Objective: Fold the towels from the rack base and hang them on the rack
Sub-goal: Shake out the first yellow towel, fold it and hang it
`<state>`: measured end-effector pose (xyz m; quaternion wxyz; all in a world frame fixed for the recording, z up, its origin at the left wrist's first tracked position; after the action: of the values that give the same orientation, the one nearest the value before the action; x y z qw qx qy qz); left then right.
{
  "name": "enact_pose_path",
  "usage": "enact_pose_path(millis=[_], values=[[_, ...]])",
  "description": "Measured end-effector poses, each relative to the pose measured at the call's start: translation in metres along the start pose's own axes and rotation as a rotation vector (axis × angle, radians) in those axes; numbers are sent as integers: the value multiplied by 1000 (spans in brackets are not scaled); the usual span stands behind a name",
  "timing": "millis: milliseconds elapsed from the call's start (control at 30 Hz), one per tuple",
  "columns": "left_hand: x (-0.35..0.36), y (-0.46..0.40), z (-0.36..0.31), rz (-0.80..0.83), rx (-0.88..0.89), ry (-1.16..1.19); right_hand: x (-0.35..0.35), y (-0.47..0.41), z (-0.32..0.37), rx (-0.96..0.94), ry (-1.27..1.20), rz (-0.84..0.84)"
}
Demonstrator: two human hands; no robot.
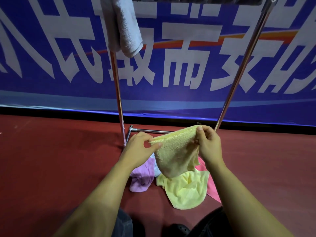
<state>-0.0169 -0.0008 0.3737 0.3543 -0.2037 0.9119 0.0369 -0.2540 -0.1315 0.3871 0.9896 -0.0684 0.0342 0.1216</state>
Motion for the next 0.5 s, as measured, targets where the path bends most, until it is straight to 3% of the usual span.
enact_pose_path(millis=[200,500], values=[[-18,7,-23,-175,86,246,-3,0,-3,37,16,-26],[-26,9,-23,-168,59,482,4,1,-9,82,-36,28]])
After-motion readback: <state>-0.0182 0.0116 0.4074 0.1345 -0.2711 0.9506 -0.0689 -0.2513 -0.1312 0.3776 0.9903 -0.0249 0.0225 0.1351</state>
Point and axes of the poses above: each hand's wrist, its own y-axis away from the middle knuckle, its own x-axis out of the palm, z = x × y, the point moved 10 cm from there along -y, towards the middle knuckle, and after that the axes turned 4 degrees about z, right-handed, at the moved point
